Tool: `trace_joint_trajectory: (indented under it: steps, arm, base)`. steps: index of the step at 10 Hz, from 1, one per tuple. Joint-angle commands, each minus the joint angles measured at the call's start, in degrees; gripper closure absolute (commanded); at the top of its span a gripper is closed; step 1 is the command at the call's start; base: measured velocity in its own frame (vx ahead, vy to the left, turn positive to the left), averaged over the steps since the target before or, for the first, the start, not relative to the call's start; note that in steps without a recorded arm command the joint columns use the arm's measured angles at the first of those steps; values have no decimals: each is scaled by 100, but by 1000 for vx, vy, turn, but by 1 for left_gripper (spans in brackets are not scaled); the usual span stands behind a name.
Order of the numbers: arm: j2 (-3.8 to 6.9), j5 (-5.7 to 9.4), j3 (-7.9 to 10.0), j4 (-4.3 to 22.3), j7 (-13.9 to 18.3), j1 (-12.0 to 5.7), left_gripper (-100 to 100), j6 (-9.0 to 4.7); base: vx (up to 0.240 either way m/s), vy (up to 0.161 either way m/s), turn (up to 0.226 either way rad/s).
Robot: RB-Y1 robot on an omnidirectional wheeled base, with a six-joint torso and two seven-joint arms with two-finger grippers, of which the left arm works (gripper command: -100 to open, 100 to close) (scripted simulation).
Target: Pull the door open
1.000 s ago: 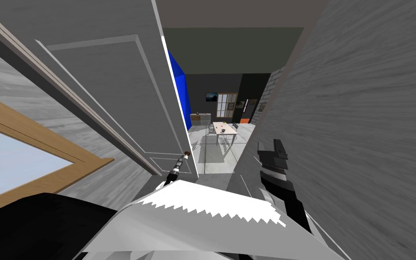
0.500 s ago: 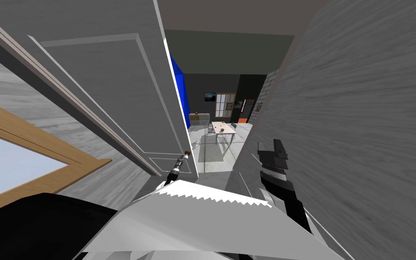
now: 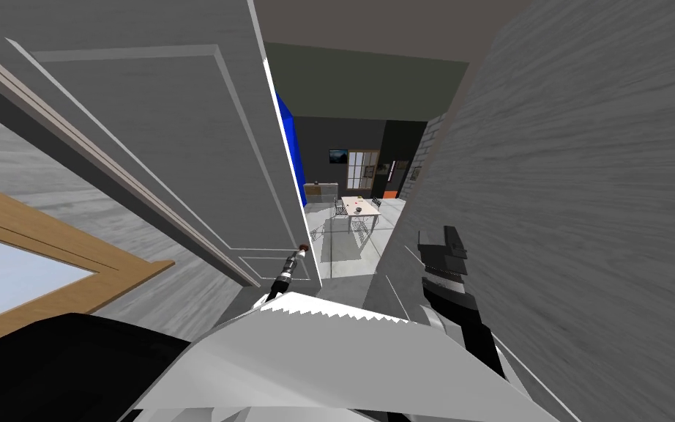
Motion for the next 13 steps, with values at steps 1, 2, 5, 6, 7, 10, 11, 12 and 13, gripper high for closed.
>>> trace_joint_trajectory:
  steps: [1, 2, 5, 6, 7, 10, 11, 12, 13]
  arm:
    - [-93, 19, -108, 126, 222, -128, 100, -74]
    - [-91, 116, -147, 137, 401, -151, 100, -58]
    - [-86, 309, -224, 159, 847, -196, 100, -25]
    - [-86, 309, -224, 159, 939, -196, 100, -25]
    - [-84, 406, -263, 171, 1165, -218, 100, -9]
    - [-80, 599, -341, 193, 1602, -263, 100, 23]
    - [-80, 599, -341, 193, 1656, -263, 100, 23]
    - [-78, 692, -379, 204, 1861, -285, 100, 38]
    - [-76, 786, -416, 215, 2032, -307, 100, 54]
  base:
    - [-59, 30, -51]
    - [-53, 18, -62]
    - [-53, 17, -69]
    - [-46, 23, -58]
    - [-50, 21, -82]
    - [-61, 25, -57]
    - [-42, 12, -50]
    - [-45, 3, -60]
    - [-69, 20, -112]
